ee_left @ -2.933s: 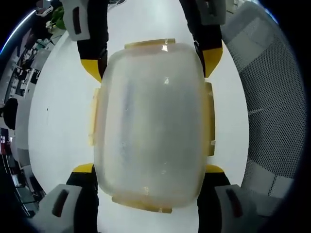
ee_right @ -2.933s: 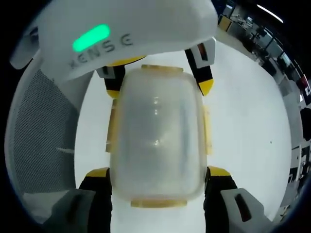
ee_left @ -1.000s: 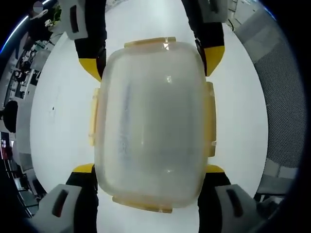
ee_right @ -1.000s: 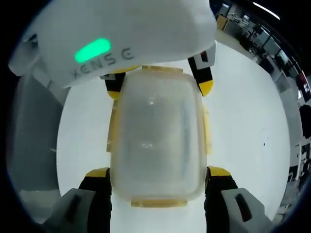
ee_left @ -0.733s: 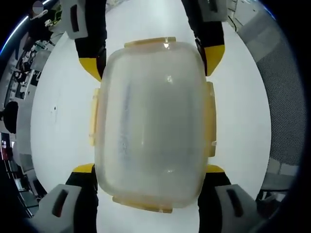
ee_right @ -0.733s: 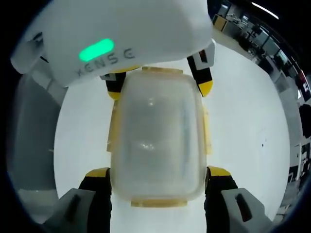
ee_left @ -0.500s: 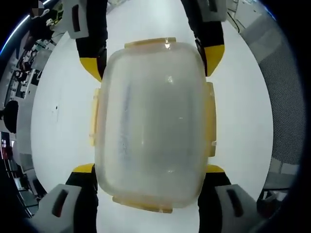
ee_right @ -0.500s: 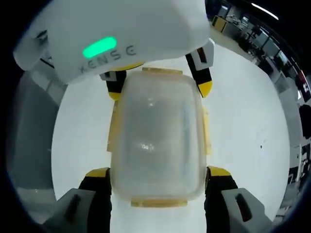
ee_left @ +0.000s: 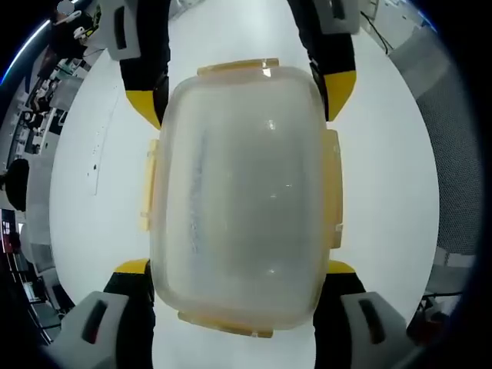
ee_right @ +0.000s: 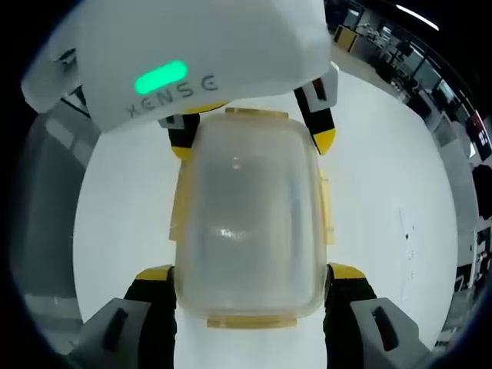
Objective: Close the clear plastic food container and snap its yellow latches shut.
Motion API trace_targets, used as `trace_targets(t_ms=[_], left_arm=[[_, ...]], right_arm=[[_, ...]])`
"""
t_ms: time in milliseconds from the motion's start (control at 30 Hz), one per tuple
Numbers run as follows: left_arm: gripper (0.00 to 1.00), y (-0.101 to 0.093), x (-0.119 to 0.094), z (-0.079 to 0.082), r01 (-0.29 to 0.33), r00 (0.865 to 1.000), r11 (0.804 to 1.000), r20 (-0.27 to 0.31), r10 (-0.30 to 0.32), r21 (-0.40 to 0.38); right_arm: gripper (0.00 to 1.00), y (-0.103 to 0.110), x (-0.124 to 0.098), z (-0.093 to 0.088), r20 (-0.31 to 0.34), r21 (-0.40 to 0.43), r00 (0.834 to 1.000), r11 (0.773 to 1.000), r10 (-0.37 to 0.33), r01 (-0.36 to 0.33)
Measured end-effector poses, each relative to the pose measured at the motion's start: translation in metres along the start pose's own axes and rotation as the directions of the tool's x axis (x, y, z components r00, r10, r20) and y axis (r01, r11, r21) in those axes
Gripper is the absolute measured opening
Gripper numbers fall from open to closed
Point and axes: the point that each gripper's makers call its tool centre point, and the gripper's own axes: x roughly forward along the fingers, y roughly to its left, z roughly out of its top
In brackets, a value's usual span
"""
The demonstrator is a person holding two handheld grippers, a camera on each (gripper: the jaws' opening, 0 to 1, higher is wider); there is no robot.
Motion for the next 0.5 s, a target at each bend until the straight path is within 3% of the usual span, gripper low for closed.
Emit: trace_targets(t_ms=[300, 500], left_arm=[[0.86, 0.01, 0.002, -0.002, 0.001, 1.0, 1.0, 0.01, -0.001, -0.027], [0.86, 0.019, 0.004, -0.004, 0.003, 1.0, 1.0, 0.003, -0.003, -0.023]], right_arm=[[0.79, -0.013, 0.002, 0.001, -0.025, -0.024, 1.0, 1.0, -0.001, 0.0], [0.8, -0.021, 0.003, 0.002, -0.005, -0.014, 1.0, 1.0, -0.006, 0.006]])
